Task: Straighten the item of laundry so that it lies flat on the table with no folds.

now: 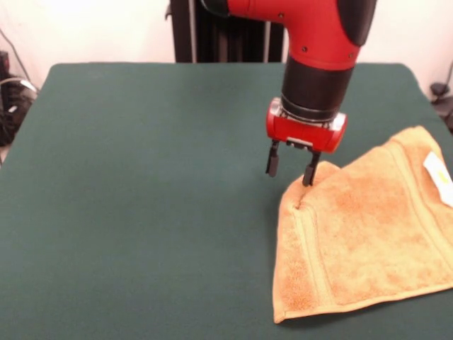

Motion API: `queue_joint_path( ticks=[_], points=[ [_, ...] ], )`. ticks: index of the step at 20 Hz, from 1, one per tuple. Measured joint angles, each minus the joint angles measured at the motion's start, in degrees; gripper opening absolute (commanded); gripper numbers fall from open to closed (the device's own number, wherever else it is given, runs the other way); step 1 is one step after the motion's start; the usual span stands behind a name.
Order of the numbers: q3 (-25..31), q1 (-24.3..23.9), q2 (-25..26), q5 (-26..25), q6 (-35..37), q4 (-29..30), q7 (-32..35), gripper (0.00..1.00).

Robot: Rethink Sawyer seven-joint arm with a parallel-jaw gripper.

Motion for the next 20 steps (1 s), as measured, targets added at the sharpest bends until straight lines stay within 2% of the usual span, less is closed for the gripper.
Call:
queue_joint_path(
  ticks=[10,20],
  points=[
    [-0.4,0.5,2.2,0.0,0.0,-0.8,0.0,1.0],
    [-4.4,4.9,4.0,0.8,0.0,-3.2,0.0,1.0]
  ],
)
